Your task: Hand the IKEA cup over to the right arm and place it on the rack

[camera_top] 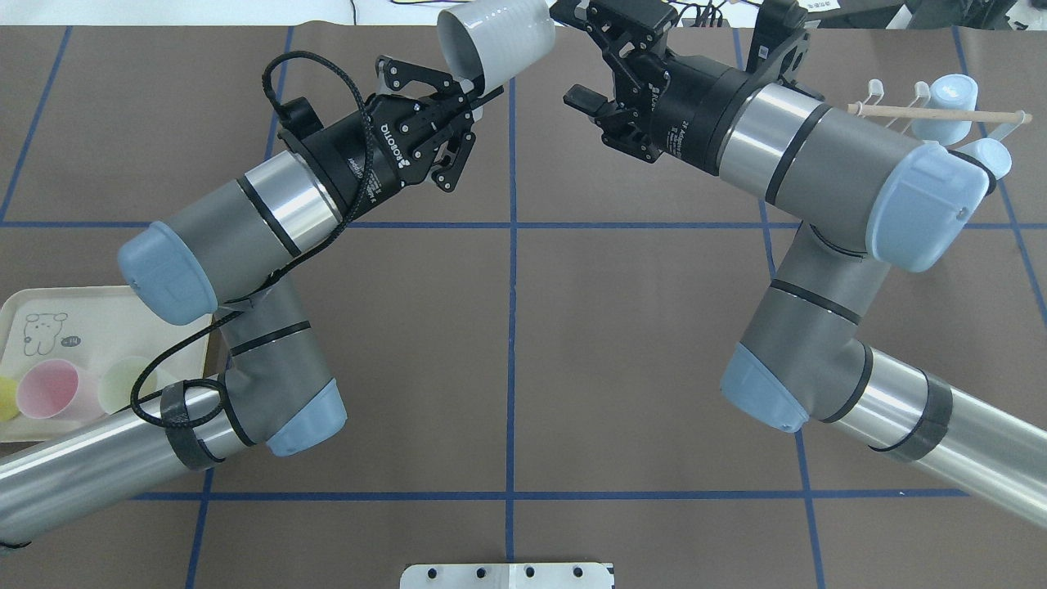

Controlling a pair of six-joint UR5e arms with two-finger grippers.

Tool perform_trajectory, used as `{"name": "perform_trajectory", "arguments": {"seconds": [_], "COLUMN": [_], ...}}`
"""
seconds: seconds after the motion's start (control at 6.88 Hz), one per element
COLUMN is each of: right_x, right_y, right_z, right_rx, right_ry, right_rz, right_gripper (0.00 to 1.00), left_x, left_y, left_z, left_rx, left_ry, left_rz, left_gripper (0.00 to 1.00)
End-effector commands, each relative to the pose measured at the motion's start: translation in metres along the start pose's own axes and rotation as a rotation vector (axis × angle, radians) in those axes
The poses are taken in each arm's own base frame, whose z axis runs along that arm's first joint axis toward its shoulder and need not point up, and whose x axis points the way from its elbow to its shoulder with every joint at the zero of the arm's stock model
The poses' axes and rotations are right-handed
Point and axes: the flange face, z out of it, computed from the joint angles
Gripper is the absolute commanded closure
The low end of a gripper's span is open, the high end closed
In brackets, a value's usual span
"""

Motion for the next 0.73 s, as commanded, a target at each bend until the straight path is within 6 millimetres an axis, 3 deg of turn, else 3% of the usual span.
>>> {"name": "perform_trajectory", "arguments": {"seconds": [0.0,0.58], "right_x": [0.002,0.008], "right_y": [0.002,0.004], "right_z": [0.002,0.005], "right_rx": [0.0,-0.007], "right_ry": [0.002,0.001], "right_rz": [0.002,0.006], "right_gripper": [0.0,0.01], "left_x": [-0.006,-0.019], "left_y": [0.013,0.027], "left_z": [0.005,0.008], "left_rx": [-0.008,-0.008], "left_ry": [0.006,0.016], "left_rz": [-0.015,-0.037], "left_gripper": [1.0,1.0]}}
